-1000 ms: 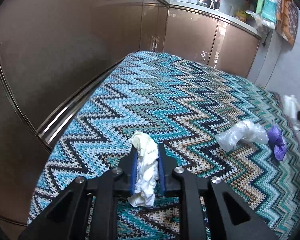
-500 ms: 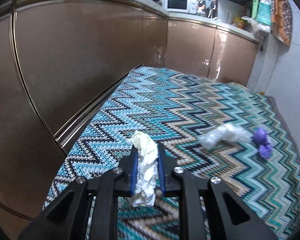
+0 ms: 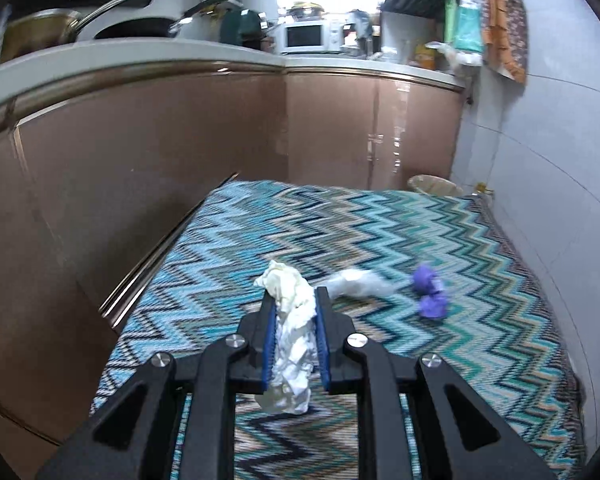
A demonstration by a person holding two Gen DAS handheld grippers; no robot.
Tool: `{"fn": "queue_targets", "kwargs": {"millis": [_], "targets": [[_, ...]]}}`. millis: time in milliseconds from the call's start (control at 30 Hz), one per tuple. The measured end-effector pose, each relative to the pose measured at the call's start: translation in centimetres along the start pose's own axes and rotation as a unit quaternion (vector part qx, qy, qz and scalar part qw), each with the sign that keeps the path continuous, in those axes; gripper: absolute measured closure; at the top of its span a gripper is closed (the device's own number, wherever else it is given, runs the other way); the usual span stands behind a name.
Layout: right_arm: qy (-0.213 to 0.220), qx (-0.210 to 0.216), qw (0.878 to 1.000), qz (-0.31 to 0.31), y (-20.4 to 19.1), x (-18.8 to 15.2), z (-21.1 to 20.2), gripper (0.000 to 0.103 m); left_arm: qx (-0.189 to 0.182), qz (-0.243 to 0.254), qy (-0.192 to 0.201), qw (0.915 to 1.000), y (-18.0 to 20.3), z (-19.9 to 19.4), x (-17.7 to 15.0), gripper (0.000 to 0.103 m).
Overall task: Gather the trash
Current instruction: 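Carry both white tissues toward the white bin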
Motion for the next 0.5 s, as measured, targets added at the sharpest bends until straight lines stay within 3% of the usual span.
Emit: {"fn": "queue_targets", "kwargs": {"millis": [233, 333, 500], "targets": [[0.012, -0.043, 0.998, 0.036, 5.9, -1.6, -3.1, 0.090, -0.084, 0.049, -0.007, 0.9952, 10.5, -0.1, 1.5, 0.087], [0.010, -0.072, 0.996, 0.049, 8.8, -2.3, -4.4, 0.090, -0.132, 0.072, -0.014, 0.9886, 15.9, 0.2, 1.7, 0.087], [-0.002, -0.118, 0.990, 0.079, 13.9, -3.8, -5.9, 0.090, -0.219, 0.109, -0.035, 0.9690, 25.7, 0.7, 1.4, 0.087]]}}
Point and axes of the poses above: each gripper's, at about its wrist camera, not at the fingertips, and z roughly the way its jaws point, y to its right, x to its top, the point moved 3 cm from there along z, roughly the way its jaws point, and after that the axes turned 14 degrees about y, right-handed, at the moved point
